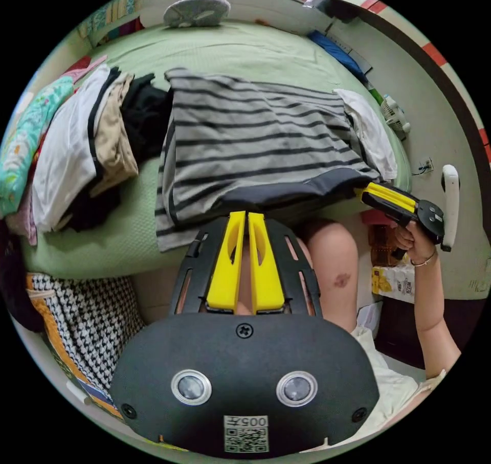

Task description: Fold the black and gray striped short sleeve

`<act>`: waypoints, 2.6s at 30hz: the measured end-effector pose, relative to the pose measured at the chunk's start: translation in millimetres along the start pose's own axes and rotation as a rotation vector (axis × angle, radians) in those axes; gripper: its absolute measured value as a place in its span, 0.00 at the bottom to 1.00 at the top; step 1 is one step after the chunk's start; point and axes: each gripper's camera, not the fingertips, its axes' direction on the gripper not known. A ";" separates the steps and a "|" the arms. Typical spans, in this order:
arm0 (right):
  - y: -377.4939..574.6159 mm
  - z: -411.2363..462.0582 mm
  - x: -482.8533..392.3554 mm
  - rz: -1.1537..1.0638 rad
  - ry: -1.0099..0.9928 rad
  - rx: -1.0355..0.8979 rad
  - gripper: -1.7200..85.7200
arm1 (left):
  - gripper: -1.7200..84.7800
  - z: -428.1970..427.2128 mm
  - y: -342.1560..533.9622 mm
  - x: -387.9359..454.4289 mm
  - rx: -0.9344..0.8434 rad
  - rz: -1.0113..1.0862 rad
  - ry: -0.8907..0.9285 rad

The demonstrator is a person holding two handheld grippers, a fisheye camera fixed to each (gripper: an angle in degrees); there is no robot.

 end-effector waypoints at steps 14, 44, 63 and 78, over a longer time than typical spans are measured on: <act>-4.6 -21.6 15.8 0.054 0.077 0.036 0.01 | 0.01 -1.8 -18.8 -19.0 0.100 -0.047 -0.086; -182.6 0.3 247.5 0.202 -0.007 0.037 0.00 | 0.02 5.0 -202.9 -70.2 0.179 -0.121 -0.196; -81.6 -71.5 276.5 0.100 -0.058 0.108 0.05 | 0.01 -21.3 -173.9 -22.4 0.201 -0.106 -0.050; 76.9 -39.9 236.6 0.155 0.019 -0.016 0.08 | 0.12 49.4 -163.5 303.0 0.021 0.525 0.137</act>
